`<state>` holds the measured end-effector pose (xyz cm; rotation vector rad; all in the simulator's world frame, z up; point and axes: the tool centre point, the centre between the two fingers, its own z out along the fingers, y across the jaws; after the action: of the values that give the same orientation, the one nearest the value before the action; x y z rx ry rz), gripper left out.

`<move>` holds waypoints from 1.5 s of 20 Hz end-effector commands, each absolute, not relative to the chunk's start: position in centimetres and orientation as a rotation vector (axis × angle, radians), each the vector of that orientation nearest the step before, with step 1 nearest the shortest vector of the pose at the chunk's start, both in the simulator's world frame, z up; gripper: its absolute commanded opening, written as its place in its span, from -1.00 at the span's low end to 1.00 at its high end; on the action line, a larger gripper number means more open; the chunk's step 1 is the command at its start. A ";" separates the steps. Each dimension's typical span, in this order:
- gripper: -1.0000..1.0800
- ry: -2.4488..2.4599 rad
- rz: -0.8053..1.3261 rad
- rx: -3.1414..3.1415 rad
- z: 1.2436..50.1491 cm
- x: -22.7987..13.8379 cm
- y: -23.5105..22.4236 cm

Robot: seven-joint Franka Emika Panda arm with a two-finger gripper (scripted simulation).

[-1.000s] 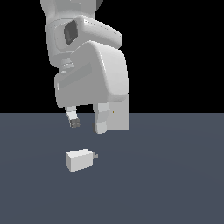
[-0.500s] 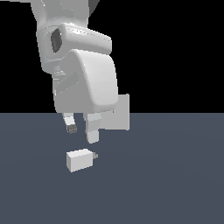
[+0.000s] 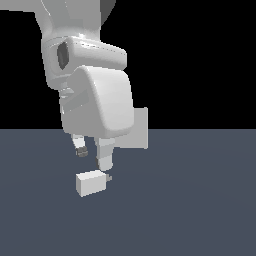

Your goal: Plug the charger into the wall socket.

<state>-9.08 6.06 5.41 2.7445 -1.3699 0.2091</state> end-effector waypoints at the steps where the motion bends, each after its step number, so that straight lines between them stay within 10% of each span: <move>1: 0.92 -1.371 0.208 2.744 4.6 -9.1 6.0; 13: 0.92 -1.374 0.207 2.742 1.2 -9.1 6.1; 14: -1.00 -1.374 0.207 2.742 1.2 -9.1 6.1; 30: -1.00 -1.341 0.210 2.760 1.5 -9.0 5.9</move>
<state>-9.06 5.96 1.39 2.7540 -1.3524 0.2083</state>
